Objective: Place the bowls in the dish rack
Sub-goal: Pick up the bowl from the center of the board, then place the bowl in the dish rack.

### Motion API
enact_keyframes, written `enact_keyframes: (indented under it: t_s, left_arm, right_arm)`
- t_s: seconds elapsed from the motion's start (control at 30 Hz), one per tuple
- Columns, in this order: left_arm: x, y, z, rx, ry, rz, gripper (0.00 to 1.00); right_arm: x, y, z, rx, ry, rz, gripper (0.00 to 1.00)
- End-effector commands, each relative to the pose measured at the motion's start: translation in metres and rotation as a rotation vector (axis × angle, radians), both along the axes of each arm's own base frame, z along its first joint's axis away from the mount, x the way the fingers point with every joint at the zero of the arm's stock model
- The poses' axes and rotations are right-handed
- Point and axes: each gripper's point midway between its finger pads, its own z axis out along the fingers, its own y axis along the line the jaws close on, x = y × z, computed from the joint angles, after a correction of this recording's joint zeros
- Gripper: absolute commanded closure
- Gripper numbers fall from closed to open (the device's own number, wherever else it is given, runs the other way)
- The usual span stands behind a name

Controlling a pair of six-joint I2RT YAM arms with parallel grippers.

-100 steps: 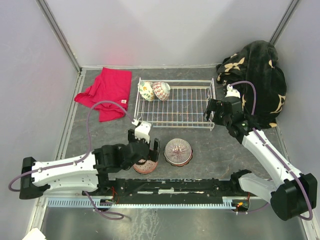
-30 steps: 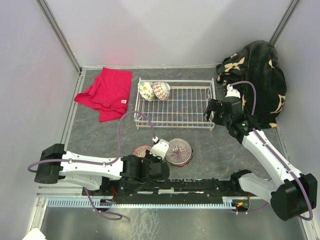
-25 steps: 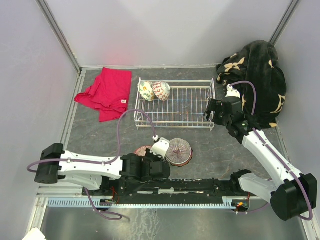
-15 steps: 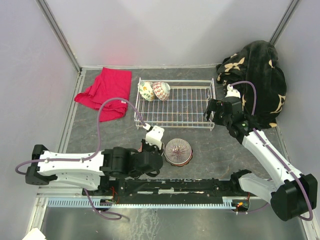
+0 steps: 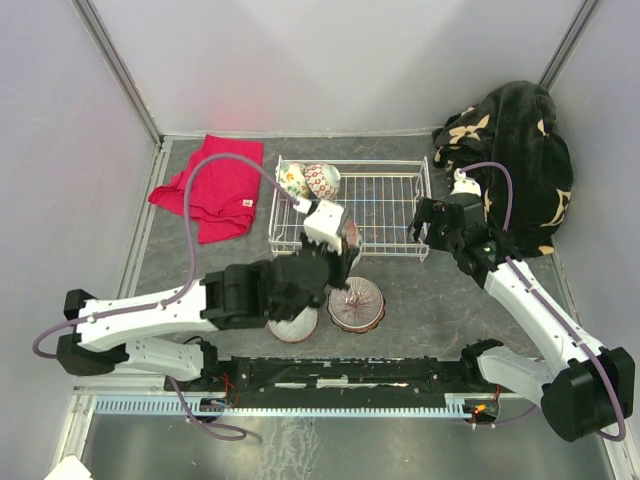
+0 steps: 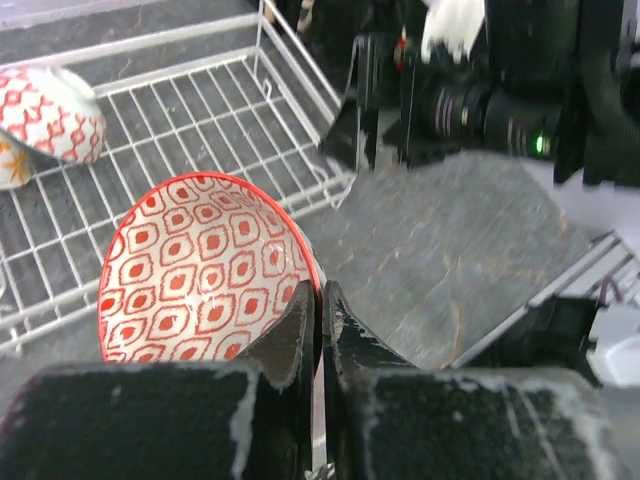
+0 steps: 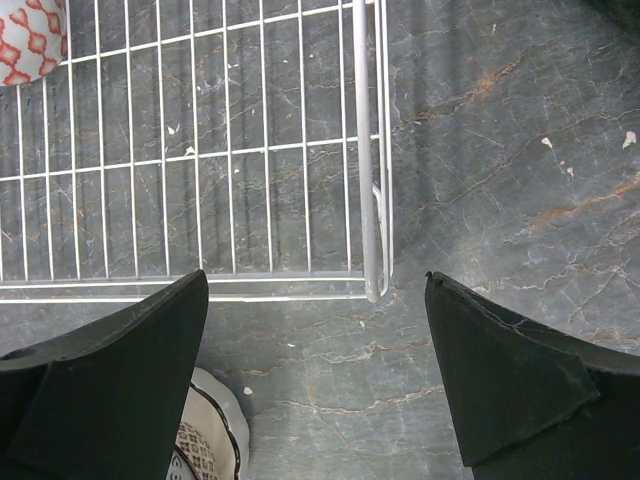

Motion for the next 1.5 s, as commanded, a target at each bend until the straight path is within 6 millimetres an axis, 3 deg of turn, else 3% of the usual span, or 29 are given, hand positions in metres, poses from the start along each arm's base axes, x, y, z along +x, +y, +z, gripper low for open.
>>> enact_keyframes:
  t_s: [0.0, 0.1, 0.3, 0.63, 1.03, 1.2, 1.47]
  left_arm:
    - [0.058, -0.016, 0.061, -0.171, -0.109, 0.011, 0.97]
    - [0.095, -0.024, 0.063, -0.231, -0.097, -0.022, 0.97]
    - [0.136, -0.039, 0.064, -0.334, -0.116, -0.093, 0.97]
    - [0.21, -0.064, 0.038, -0.517, -0.071, -0.172, 0.97]
    - [0.273, -0.078, -0.014, -0.646, 0.016, -0.145, 0.97]
    - [0.291, -0.081, -0.035, -0.674, 0.057, -0.127, 0.97]
    - [0.308, -0.077, -0.053, -0.702, 0.084, -0.102, 0.97]
  right_arm:
    - [0.006, -0.006, 0.003, -0.026, -0.034, -0.027, 0.04]
    - [0.006, -0.012, 0.0, -0.049, -0.036, -0.053, 0.05]
    - [0.009, -0.017, -0.005, -0.077, -0.026, -0.075, 0.07]
    - [0.009, -0.022, -0.006, -0.094, -0.02, -0.097, 0.08]
    - [0.009, -0.02, -0.011, -0.092, 0.007, -0.093, 0.09]
    - [0.009, -0.018, -0.013, -0.087, 0.015, -0.088, 0.09]
    - [0.01, -0.017, -0.015, -0.087, 0.021, -0.086, 0.09]
